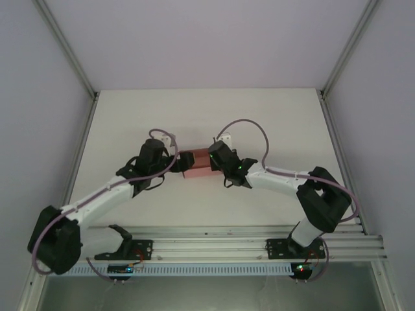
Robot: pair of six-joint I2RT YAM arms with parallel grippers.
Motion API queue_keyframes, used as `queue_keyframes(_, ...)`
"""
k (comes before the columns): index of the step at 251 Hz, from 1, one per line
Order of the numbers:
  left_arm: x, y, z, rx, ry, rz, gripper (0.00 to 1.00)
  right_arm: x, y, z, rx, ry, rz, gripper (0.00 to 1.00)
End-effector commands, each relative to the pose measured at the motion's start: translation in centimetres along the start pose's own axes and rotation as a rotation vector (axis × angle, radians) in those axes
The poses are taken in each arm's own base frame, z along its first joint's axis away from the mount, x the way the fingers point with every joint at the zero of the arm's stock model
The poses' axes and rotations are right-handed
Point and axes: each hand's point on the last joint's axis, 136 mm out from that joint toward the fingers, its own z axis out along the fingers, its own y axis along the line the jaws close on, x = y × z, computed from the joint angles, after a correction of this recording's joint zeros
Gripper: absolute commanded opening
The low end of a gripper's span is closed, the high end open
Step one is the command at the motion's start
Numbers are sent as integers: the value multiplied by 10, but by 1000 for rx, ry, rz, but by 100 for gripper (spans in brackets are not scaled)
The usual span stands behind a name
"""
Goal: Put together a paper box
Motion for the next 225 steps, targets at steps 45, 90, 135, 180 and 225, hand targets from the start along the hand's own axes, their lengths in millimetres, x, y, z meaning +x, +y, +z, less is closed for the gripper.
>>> queue_keyframes(45, 20, 13, -49, -58, 8, -198, 100, 19, 1, -21, 39, -72, -112, 12)
queue_keyframes(90, 22, 7, -61, -43, 36, -318, 100, 27, 8, -34, 9, -108, -166, 22)
queue_keyframes(135, 46, 29, -50, -123, 89, -385, 100, 38, 15, -44, -12, -106, -178, 29)
queue_keyframes(180, 51, 37, -39, -110, 72, -418, 100, 50, 20, -52, -37, -74, -215, 49)
queue_keyframes(225, 43, 42, -41, -133, 55, -430, 100, 48, 13, -81, -86, -45, -211, 88)
